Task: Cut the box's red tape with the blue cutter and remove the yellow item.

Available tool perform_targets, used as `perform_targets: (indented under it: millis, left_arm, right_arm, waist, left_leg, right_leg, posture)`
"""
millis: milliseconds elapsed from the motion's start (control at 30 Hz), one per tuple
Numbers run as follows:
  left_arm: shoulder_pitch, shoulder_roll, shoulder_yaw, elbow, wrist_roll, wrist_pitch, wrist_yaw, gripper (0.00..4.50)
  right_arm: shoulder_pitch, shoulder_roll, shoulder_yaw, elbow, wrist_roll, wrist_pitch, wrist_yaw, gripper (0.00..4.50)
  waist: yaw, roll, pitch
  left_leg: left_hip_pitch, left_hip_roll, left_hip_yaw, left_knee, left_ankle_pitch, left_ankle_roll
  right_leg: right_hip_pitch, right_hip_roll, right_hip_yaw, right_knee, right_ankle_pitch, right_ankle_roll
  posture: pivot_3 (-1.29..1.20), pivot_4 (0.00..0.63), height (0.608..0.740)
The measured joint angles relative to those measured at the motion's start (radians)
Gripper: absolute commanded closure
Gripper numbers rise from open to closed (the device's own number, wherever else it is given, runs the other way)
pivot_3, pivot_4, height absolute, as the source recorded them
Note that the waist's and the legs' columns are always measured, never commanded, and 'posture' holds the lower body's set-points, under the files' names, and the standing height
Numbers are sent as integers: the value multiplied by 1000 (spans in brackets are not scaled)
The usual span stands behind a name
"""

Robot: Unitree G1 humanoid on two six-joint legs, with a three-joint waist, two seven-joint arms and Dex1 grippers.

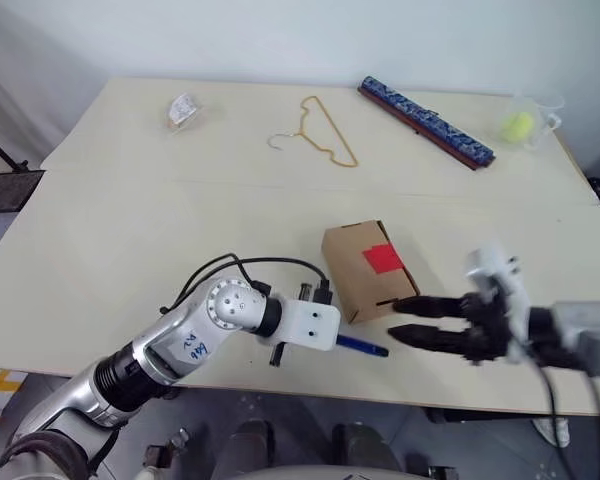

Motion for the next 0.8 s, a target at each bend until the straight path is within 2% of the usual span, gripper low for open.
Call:
perform_targets:
  millis: [67,100,133,233,300,533,733,800]
  left_arm:
    - [-5,-18,35,2,13,-50,4,4093]
    - [-6,-28,42,3,20,-64,6,4093]
    - [-10,-41,46,8,30,-78,7,4093]
    - [-27,-68,48,31,43,-97,-1,4093]
    - [-31,-87,48,36,50,-98,-7,4093]
    - [-35,-150,53,39,58,-88,-15,4093]
    - [-56,-204,56,45,67,-89,-13,4093]
    - [-61,-218,57,57,68,-89,-14,4093]
  right_arm:
    - [1,-152,24,62,247,32,-157,171]
    - [1,-196,42,84,331,27,-222,45]
    - [-2,-248,81,112,441,10,-295,45]
    - [-44,-269,172,136,566,-33,-383,45]
    - [-76,-267,226,147,590,-50,-411,45]
    - [-146,-201,373,164,598,-81,-513,45]
    - [-146,-164,412,173,599,-81,-542,45]
    - [-146,-115,408,198,599,-84,-558,45]
  waist:
    - [0,0,0]
    - [0,0,0]
    - [0,0,0]
    - [0,0,0]
    - [0,0,0]
    - [2,0,0]
    - [2,0,0]
    - [2,0,0]
  left_leg:
    - [-1,0,0,0,-1,1]
    - [-2,0,0,0,-1,1]
    - [-4,0,0,2,-1,2]
    - [-13,0,0,7,-1,4]
    - [-19,-1,1,10,-1,4]
    - [-21,0,1,15,0,5]
    - [-21,0,1,16,0,5]
    - [-21,0,0,16,0,5]
  right_leg:
    - [0,0,-1,-1,0,0]
    - [0,0,-1,-2,0,0]
    - [-1,0,-2,-2,0,1]
    - [-8,2,-1,-1,2,5]
    - [-15,3,0,2,4,8]
    - [-15,4,1,4,4,7]
    - [-16,4,2,5,4,7]
    - [-15,5,2,5,4,7]
  posture:
    - [0,150,740]
    - [0,150,740]
    - [0,150,740]
    - [0,150,740]
    - [0,150,740]
    - [0,150,740]
    - [0,150,740]
    - [0,150,740]
